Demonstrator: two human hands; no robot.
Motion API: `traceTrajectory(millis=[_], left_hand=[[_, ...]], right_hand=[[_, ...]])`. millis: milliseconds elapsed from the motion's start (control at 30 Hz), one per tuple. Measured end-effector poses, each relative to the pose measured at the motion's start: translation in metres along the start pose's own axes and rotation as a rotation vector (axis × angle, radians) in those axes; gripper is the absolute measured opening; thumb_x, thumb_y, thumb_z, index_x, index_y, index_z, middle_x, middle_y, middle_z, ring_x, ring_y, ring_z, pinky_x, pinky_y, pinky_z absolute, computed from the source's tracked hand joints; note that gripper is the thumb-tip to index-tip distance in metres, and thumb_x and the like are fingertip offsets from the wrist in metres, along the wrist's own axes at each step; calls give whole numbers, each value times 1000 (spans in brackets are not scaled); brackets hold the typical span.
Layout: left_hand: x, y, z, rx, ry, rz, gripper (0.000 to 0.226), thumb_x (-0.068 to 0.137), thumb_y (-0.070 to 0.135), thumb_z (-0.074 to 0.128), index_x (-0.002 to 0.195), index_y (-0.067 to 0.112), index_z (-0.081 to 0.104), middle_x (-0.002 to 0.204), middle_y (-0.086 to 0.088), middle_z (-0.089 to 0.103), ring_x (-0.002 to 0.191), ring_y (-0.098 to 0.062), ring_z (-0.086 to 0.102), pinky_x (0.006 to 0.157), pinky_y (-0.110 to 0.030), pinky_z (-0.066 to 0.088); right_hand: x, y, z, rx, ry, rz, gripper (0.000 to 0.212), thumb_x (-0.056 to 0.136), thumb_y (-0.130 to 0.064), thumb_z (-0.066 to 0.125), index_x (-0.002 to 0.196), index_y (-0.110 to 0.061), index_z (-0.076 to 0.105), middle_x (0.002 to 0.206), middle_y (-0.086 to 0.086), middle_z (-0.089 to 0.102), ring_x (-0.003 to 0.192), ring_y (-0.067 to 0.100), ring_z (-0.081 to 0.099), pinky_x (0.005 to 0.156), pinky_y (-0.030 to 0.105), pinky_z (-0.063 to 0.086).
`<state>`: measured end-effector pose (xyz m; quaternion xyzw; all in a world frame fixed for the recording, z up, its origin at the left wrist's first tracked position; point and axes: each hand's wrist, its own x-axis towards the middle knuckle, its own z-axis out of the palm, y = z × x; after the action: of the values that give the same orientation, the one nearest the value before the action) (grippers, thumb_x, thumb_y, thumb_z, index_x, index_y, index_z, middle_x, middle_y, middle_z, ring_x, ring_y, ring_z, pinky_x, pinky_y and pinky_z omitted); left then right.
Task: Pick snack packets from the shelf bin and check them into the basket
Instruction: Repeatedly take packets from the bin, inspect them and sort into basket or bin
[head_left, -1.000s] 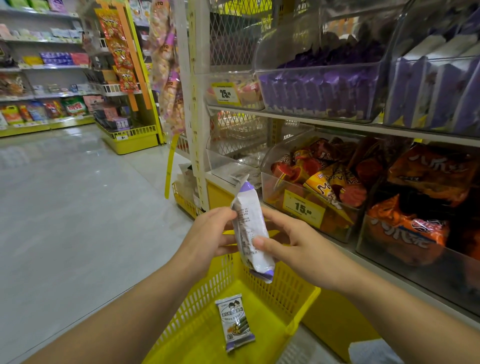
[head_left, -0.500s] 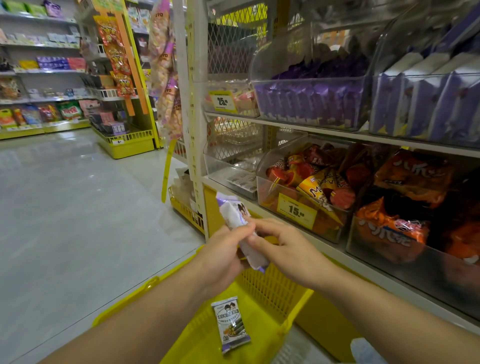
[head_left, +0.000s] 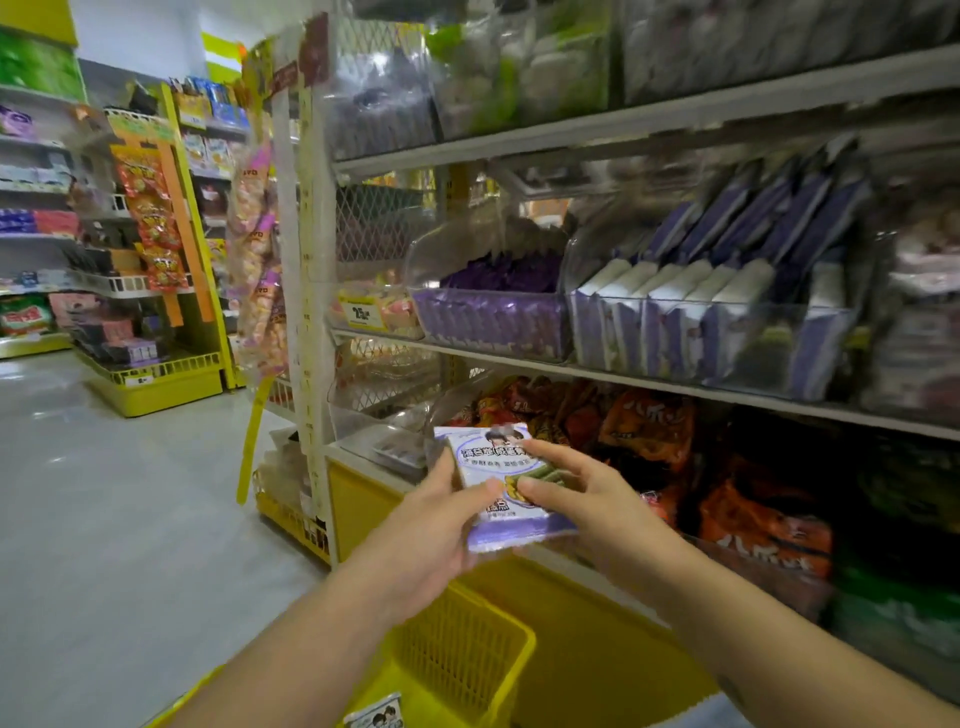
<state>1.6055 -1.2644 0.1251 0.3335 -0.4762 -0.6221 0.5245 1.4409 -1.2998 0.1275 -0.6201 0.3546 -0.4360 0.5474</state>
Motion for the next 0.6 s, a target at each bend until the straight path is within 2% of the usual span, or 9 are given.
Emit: traceTrajectory(millis=[67,133,233,300,433,500,567,600], left_hand=[[10,17,25,-18,27,22,44,96,4,48,136,22,48,111,-4,73,90,-20,73,62,-30,58],[22,35,53,-51,5,86,39,96,5,48,133,19,52,110,-6,74,86,-19,73,61,-30,58],[35,60,92,-62,-37,158,31,96,15,52,126,21,60,106,-4,74,81,-13,72,59,-27,57],[43,69,117,4,-50,150,26,98,26,52,121,23,63,100,-1,75,76,-11,71,57,-24,54],[62,78,156,295,-19,147,27,101,39,42,103,27,66,92,4,74,77,-13,71,68,-28,54],[73,78,160,550,48,294,28,101,38,42,94,30,69,95,7,73,91,-12,68,84,-25,53],[83,76,157,895,71,489,23,100,34,47,110,31,68,109,13,68,104,-3,61,84,-9,43],[89,76,156,999,81,537,25,99,31,50,119,30,65,115,15,65,108,0,57,82,-6,40]], right_hand=[[-8,-24,-14,-40,78,-84,54,78,-24,74,129,-24,57,115,3,68,96,18,69,88,37,56],[-19,-53,-32,-201,151,-272,68,67,-36,77,131,-24,56,123,-9,61,111,5,62,95,28,52],[-38,-94,-62,-524,199,-511,50,68,-46,76,116,-43,60,136,-33,36,132,-8,37,94,21,50],[-47,-117,-83,-651,228,-605,36,66,-53,71,100,-45,64,143,-30,34,133,-10,34,91,20,51],[-48,-163,-126,-776,272,-676,19,71,-39,74,85,-31,66,122,-20,60,119,-8,51,99,36,49],[-45,-184,-148,-872,283,-646,15,73,-33,77,82,-30,65,110,-12,68,109,0,61,93,42,51],[-43,-205,-166,-975,279,-565,14,73,-37,76,81,-29,67,94,-8,72,88,4,67,78,38,55],[-42,-214,-173,-1019,263,-519,16,73,-39,75,82,-28,69,85,-9,73,76,2,67,68,31,55]])
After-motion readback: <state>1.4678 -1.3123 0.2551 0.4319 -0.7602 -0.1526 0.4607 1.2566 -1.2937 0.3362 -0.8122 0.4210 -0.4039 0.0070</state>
